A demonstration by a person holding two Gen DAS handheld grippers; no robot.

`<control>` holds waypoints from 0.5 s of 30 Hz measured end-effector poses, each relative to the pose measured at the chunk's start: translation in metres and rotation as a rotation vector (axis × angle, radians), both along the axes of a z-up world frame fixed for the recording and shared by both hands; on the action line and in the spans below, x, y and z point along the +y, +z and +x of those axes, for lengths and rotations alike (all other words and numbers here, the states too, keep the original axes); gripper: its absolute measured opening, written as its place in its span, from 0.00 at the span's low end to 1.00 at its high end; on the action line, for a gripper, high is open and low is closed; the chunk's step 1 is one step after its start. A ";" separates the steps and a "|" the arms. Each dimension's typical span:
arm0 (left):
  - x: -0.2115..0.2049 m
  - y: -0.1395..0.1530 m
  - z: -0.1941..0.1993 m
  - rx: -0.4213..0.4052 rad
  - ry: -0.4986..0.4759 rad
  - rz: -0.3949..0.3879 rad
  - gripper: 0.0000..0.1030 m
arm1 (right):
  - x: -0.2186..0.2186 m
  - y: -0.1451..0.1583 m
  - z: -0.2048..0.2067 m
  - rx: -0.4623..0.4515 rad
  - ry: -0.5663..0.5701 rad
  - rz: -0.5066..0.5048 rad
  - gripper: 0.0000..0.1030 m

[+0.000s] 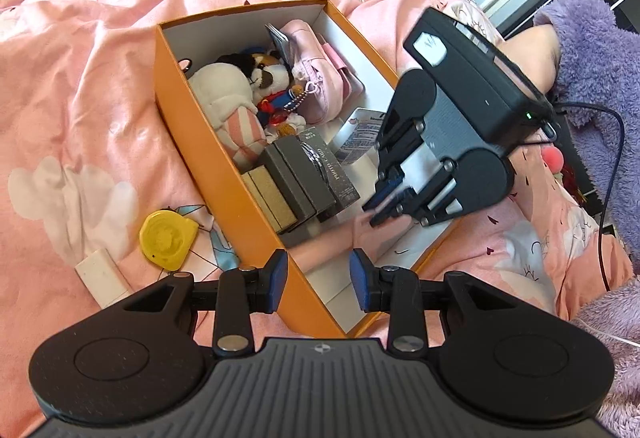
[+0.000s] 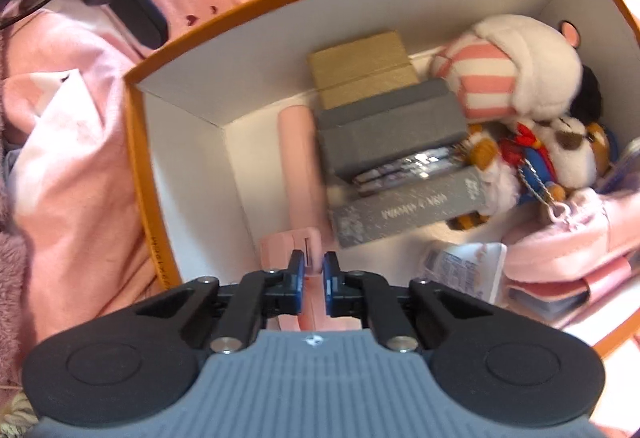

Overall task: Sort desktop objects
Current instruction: 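Lower the selfie stick into the box and open the left tool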

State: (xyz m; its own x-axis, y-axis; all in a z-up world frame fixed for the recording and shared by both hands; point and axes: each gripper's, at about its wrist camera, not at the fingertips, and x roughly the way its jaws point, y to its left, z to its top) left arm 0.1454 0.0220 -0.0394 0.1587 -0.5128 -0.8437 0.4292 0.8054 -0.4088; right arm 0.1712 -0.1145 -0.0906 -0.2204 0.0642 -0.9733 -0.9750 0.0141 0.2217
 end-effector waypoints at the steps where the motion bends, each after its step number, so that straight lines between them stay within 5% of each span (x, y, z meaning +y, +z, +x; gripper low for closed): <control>1: 0.000 0.000 0.000 -0.003 0.001 0.004 0.37 | 0.002 0.000 -0.003 -0.009 0.018 0.009 0.09; 15: 0.023 0.000 -0.007 -0.047 0.057 0.050 0.37 | -0.004 0.017 -0.012 -0.019 0.003 0.028 0.17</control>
State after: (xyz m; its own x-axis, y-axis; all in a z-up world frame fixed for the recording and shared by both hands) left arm 0.1382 0.0449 -0.0399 0.2259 -0.4593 -0.8591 0.4001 0.8478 -0.3480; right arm 0.1596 -0.1183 -0.0736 -0.2021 0.0912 -0.9751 -0.9791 0.0055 0.2035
